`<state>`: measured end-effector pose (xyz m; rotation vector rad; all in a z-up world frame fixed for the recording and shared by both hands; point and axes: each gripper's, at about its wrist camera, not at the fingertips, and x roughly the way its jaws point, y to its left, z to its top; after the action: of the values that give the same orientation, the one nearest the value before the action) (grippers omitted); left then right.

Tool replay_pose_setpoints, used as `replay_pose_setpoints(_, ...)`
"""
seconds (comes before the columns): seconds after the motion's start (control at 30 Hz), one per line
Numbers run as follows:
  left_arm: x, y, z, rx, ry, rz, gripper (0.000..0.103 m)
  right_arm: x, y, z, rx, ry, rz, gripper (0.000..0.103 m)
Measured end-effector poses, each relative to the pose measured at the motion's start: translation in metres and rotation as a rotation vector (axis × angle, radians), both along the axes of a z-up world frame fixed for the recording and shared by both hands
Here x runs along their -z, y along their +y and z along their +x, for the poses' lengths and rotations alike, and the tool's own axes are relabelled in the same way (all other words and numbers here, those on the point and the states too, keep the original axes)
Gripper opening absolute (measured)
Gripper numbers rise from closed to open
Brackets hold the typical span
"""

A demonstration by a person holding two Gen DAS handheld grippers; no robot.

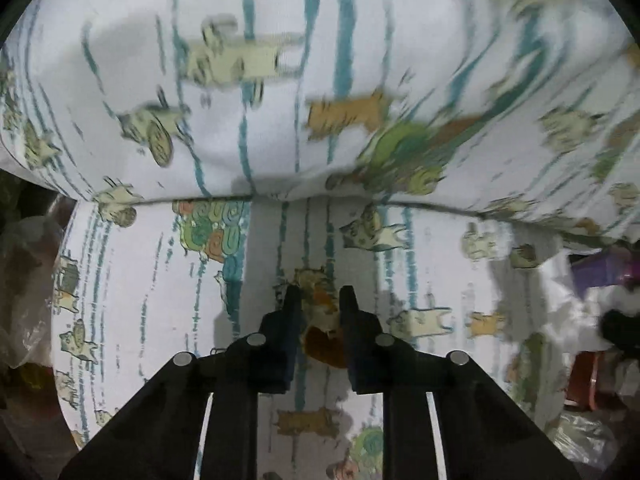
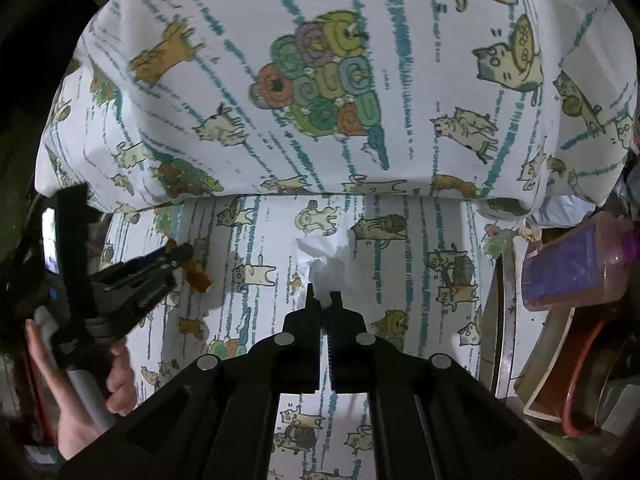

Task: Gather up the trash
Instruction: 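Grasp the tan scrap with the left tool while the right tool grasps the white tissue, then carry the tan scrap and tissue over the wastebasket and open both tools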

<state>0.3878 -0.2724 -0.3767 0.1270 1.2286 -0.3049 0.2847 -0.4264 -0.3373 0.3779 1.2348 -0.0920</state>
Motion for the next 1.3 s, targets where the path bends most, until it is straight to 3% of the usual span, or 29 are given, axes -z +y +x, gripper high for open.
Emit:
replay_pose_setpoints(0.17, -0.022, 0.0, -0.01, 0.009, -0.037, 0.013, 0.014, -0.004, 0.007, -0.002, -0.006, -0.006, -0.009, 0.003)
replay_pose_setpoints(0.33, -0.035, 0.029, -0.005, -0.013, -0.01, -0.05, 0.012, -0.008, 0.008, -0.005, 0.0, -0.012, -0.005, 0.003)
replay_pose_setpoints(0.7, -0.094, 0.038, -0.049, 0.058, -0.137, -0.063, 0.012, -0.046, 0.039, -0.02, -0.078, -0.126, -0.01, 0.003)
replay_pose_setpoints(0.93, -0.152, 0.067, -0.092, 0.044, -0.242, -0.092, 0.012, -0.096, 0.069, -0.035, -0.107, -0.224, -0.004, 0.003)
replay_pose_setpoints(1.03, -0.176, 0.082, -0.122, 0.045, -0.293, -0.092, 0.012, -0.125, 0.091, -0.049, -0.126, -0.286, -0.057, 0.003)
replay_pose_setpoints(1.3, -0.221, 0.129, -0.205, 0.031, -0.344, -0.141, 0.012, -0.18, 0.144, -0.126, -0.203, -0.39, -0.091, 0.003)
